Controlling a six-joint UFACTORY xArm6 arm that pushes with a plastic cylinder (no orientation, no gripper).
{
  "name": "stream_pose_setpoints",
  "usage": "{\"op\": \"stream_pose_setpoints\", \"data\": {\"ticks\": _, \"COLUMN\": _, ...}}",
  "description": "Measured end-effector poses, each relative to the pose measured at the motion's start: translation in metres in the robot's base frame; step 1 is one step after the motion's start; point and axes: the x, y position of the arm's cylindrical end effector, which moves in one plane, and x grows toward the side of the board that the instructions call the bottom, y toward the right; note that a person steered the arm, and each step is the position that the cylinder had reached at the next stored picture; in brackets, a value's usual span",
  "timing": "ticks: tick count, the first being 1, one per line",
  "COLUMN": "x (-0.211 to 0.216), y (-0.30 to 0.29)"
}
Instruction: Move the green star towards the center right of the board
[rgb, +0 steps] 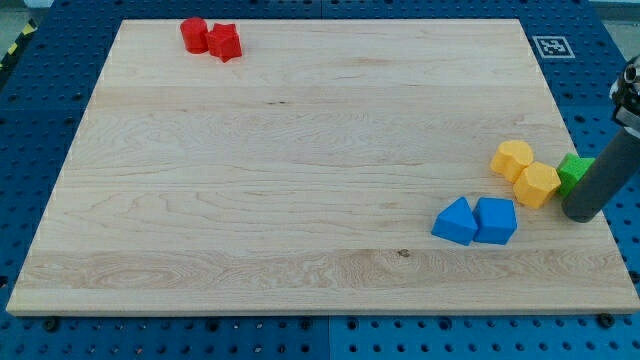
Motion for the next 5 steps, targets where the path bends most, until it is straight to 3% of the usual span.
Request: {"op": "stream_pose_setpoints", "data": {"ticks": 5, "x": -0.037, "y": 0.0}}
